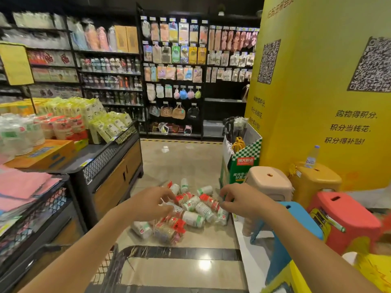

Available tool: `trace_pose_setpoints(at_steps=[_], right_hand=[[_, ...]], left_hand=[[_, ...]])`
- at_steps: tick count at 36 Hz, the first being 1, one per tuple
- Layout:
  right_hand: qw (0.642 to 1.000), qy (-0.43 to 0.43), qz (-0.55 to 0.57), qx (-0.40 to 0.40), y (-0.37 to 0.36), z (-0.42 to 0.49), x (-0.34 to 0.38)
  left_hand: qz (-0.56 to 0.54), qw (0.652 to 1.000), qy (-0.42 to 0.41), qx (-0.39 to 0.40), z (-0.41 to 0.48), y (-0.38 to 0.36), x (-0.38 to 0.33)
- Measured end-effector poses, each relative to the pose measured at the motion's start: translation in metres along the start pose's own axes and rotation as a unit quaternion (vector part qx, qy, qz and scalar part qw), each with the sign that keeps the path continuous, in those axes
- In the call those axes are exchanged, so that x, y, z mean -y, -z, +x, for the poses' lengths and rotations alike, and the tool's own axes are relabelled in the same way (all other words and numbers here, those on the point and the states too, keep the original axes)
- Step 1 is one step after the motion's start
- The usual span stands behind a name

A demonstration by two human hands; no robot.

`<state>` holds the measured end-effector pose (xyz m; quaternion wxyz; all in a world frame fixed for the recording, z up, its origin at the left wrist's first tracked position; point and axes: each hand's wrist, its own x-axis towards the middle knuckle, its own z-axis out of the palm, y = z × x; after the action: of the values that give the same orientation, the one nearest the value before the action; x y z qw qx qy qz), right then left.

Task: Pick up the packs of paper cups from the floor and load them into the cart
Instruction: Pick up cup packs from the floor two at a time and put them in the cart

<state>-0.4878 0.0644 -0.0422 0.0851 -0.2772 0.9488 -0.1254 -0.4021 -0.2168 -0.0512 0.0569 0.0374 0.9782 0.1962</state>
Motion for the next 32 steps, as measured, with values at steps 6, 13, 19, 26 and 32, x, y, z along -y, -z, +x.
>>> trace_pose_setpoints(at_steps=[6,13,19,26,32], right_hand=[[1.0,0.022,-0.004,0.022,0.01,0.088,-0.045],[0.998,0.037,-0.011,0.049,0.015,0.184,-0.084],[0.994,0.058,-0.012,0.093,0.0,0.275,-0.104],[0.989,0.061,-0.005,0.134,-0.028,0.405,-0.112],[0.985,0.041,0.001,0.168,-0.064,0.524,-0.119]], left_hand=[[0.006,0.999,0.046,-0.005,0.093,-0.001,0.008],[-0.009,0.997,0.076,0.012,0.18,0.0,0.023],[-0.032,0.994,0.106,0.02,0.248,-0.006,0.062],[-0.076,0.987,0.143,0.019,0.342,-0.016,0.145],[-0.157,0.961,0.226,-0.004,0.435,-0.036,0.231]])
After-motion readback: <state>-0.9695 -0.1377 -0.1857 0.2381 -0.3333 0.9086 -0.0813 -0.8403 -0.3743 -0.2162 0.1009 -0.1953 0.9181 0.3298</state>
